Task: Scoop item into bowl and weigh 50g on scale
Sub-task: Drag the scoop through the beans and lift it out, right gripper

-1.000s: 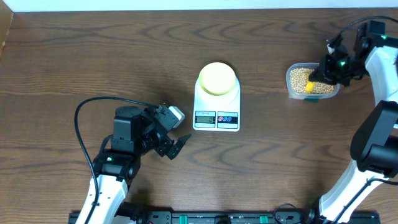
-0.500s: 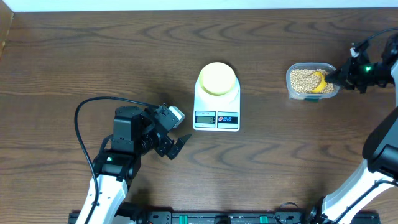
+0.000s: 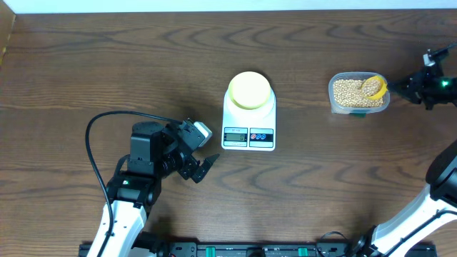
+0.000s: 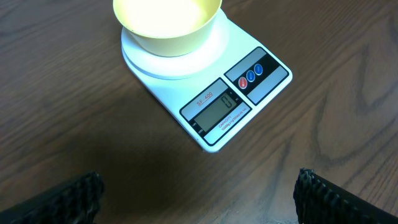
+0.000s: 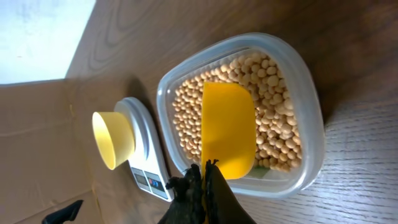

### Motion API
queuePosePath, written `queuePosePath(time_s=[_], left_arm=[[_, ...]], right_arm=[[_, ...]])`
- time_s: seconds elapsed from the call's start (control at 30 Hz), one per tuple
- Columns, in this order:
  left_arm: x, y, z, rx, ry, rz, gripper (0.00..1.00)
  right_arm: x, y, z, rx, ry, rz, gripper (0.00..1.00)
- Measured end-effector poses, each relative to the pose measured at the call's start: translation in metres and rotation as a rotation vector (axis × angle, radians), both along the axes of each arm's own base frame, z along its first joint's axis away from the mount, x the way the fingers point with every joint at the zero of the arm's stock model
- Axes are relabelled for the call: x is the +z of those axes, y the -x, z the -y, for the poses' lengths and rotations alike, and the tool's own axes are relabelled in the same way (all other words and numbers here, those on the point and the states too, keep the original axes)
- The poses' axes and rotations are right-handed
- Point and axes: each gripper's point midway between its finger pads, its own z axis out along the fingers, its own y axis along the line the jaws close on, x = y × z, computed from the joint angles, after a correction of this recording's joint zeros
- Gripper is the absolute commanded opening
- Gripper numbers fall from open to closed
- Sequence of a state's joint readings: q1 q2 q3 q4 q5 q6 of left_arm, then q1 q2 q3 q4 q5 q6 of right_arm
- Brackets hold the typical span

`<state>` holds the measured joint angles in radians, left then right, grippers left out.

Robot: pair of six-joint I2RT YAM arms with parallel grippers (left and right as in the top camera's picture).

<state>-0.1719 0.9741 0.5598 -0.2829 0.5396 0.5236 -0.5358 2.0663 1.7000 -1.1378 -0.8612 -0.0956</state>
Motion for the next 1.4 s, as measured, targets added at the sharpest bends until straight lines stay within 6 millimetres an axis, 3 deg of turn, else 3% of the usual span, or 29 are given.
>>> queuePosePath(time_s=[0.6,0.9,1.4], left_arm=[[0.000,0.000,0.000,0.000,0.000,0.000,0.99],[0.000,0.000,0.000,0.000,0.000,0.000,0.99],[0.000,0.000,0.000,0.000,0.000,0.000,0.99]], right_arm=[[0.014,0.010,-0.029,0.057,-0.126,-0.005,0.01],[0.024,0.005,-0.040,0.097,-0.166,0.061,0.01],[0.037,-0.014,-0.127,0.294,-0.219,0.146,0.01]])
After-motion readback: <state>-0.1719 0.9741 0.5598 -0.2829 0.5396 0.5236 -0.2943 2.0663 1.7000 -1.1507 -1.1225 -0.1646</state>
